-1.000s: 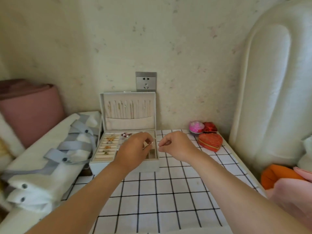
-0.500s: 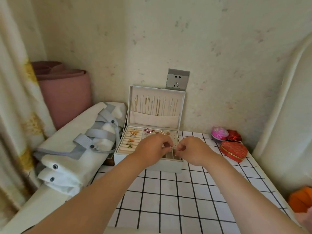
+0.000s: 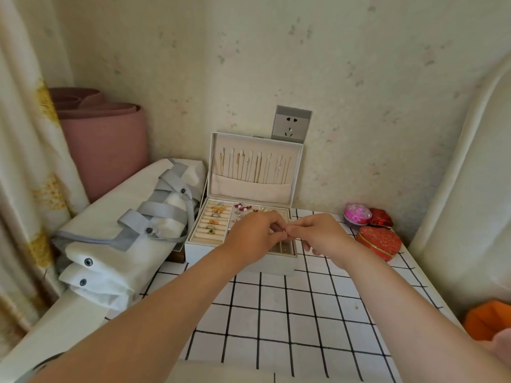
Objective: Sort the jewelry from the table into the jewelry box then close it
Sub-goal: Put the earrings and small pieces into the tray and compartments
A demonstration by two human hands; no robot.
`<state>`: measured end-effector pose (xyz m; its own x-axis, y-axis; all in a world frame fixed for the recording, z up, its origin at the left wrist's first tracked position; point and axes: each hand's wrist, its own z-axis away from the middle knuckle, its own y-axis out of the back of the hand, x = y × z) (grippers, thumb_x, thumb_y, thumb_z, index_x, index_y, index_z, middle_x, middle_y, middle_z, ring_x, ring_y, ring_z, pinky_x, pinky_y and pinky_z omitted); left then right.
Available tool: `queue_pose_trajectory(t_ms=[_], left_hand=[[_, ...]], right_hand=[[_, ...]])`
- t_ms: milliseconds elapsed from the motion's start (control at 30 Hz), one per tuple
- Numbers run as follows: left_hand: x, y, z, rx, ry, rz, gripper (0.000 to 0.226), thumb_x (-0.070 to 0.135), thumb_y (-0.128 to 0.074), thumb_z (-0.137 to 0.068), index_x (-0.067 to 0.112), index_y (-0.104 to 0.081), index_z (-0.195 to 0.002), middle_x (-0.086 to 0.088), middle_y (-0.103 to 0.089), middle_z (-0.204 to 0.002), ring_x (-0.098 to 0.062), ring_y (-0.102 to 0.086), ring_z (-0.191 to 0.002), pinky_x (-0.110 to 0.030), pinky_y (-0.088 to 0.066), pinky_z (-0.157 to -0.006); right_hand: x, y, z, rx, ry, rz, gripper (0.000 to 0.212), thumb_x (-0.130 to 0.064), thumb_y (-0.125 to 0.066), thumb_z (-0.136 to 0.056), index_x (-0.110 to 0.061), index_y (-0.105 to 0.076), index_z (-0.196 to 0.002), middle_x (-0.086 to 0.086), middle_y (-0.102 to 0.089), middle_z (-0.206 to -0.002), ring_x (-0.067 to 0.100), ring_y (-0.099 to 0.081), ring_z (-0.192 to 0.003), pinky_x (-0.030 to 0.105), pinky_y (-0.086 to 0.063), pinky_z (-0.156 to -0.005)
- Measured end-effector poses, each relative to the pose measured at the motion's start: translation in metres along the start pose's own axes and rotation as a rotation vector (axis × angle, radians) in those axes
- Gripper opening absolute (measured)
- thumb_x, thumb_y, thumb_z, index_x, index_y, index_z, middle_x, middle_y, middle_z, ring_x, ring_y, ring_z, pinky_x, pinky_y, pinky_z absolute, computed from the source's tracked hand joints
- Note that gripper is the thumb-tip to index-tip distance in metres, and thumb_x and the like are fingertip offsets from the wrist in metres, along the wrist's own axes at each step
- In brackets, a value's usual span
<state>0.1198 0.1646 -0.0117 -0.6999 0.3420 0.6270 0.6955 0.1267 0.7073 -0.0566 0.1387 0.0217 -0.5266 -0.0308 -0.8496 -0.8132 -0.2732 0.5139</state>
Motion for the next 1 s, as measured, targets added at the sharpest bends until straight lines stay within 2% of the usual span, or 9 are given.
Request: queue_pose_trajectory(t_ms=[100,200,300,367,433,600,700,767,1000], left_hand=[[0.001,-0.002,0.001,0.011,0.008,0.022,0.010,0.029,-0.070,-0.088,0.034,-0.068,-0.096,0.020,-0.067,-0.083,0.009,-0.054,-0.070,-0.024,-0.049,-0.068],[0.002,-0.003,0.004,0.027,0.007,-0.028,0.016,0.033,-0.069,-0.089,0.034,-0.064,-0.104,0.019,-0.064,-0.085,0.004,-0.052,-0.074,-0.026,-0.049,-0.069],[0.003,-0.002,0.006,-0.009,-0.065,-0.150,0.015,0.037,-0.064,-0.091,0.032,-0.066,-0.105,0.015,-0.063,-0.094,-0.004,-0.049,-0.089,-0.028,-0.046,-0.075],[0.001,-0.002,0.007,-0.080,-0.112,-0.237,0.016,0.039,-0.061,-0.092,0.032,-0.068,-0.104,0.010,-0.059,-0.099,-0.010,-0.046,-0.100,-0.033,-0.046,-0.082],[0.000,-0.003,0.008,-0.122,-0.140,-0.307,0.021,0.041,-0.058,-0.091,0.032,-0.069,-0.107,0.007,-0.055,-0.100,-0.013,-0.043,-0.102,-0.036,-0.046,-0.084],[-0.001,-0.003,0.010,-0.080,-0.217,-0.387,0.030,0.045,-0.060,-0.088,0.024,-0.066,-0.108,0.004,-0.058,-0.101,-0.015,-0.046,-0.101,-0.036,-0.045,-0.085],[-0.002,-0.003,0.010,-0.085,-0.201,-0.381,0.033,0.046,-0.060,-0.088,0.022,-0.065,-0.110,0.004,-0.058,-0.103,-0.014,-0.045,-0.103,-0.034,-0.045,-0.086],[-0.003,-0.003,0.010,-0.096,-0.193,-0.386,0.034,0.048,-0.060,-0.089,0.024,-0.064,-0.112,0.004,-0.057,-0.105,-0.014,-0.044,-0.104,-0.033,-0.045,-0.086],[-0.003,0.001,0.011,-0.134,-0.187,-0.392,0.035,0.046,-0.059,-0.090,0.024,-0.064,-0.117,0.004,-0.055,-0.108,-0.015,-0.045,-0.104,-0.034,-0.046,-0.085]], right_hand=[[0.002,-0.001,0.001,-0.025,-0.030,-0.009,0.008,-0.023,-0.071,-0.090,-0.018,-0.077,-0.089,0.003,-0.077,-0.084,0.011,-0.047,-0.051,0.022,-0.032,-0.044],[0.005,-0.001,-0.002,0.024,0.008,0.082,0.010,-0.021,-0.070,-0.091,-0.017,-0.076,-0.085,-0.003,-0.072,-0.077,0.000,-0.051,-0.045,0.015,-0.035,-0.043],[0.009,-0.001,-0.007,0.098,0.063,0.186,0.011,-0.022,-0.071,-0.090,-0.023,-0.074,-0.079,-0.008,-0.069,-0.076,0.001,-0.057,-0.062,0.020,-0.043,-0.059],[0.013,-0.001,-0.010,0.086,0.097,0.325,0.013,-0.025,-0.071,-0.088,-0.028,-0.074,-0.076,-0.011,-0.070,-0.079,0.006,-0.063,-0.076,0.027,-0.050,-0.070],[0.016,-0.005,-0.012,0.054,0.120,0.494,0.011,-0.032,-0.069,-0.087,-0.033,-0.074,-0.077,-0.013,-0.071,-0.083,0.007,-0.065,-0.081,0.032,-0.055,-0.076],[0.013,-0.009,-0.008,-0.007,0.195,0.665,0.013,-0.032,-0.065,-0.091,-0.034,-0.075,-0.082,-0.013,-0.066,-0.077,0.007,-0.061,-0.075,0.027,-0.048,-0.065],[0.012,-0.007,-0.009,-0.091,0.203,0.714,0.037,-0.028,-0.062,-0.089,-0.040,-0.063,-0.054,-0.010,-0.057,-0.059,0.009,-0.055,-0.062,0.027,-0.040,-0.057],[0.012,-0.006,-0.009,-0.113,0.200,0.724,0.044,-0.026,-0.060,-0.089,-0.041,-0.058,-0.047,-0.008,-0.052,-0.054,0.011,-0.051,-0.058,0.028,-0.038,-0.055],[0.016,-0.006,-0.006,-0.135,0.219,0.679,0.031,-0.026,-0.058,-0.090,-0.043,-0.070,-0.066,-0.015,-0.062,-0.068,0.009,-0.061,-0.073,0.029,-0.046,-0.064]])
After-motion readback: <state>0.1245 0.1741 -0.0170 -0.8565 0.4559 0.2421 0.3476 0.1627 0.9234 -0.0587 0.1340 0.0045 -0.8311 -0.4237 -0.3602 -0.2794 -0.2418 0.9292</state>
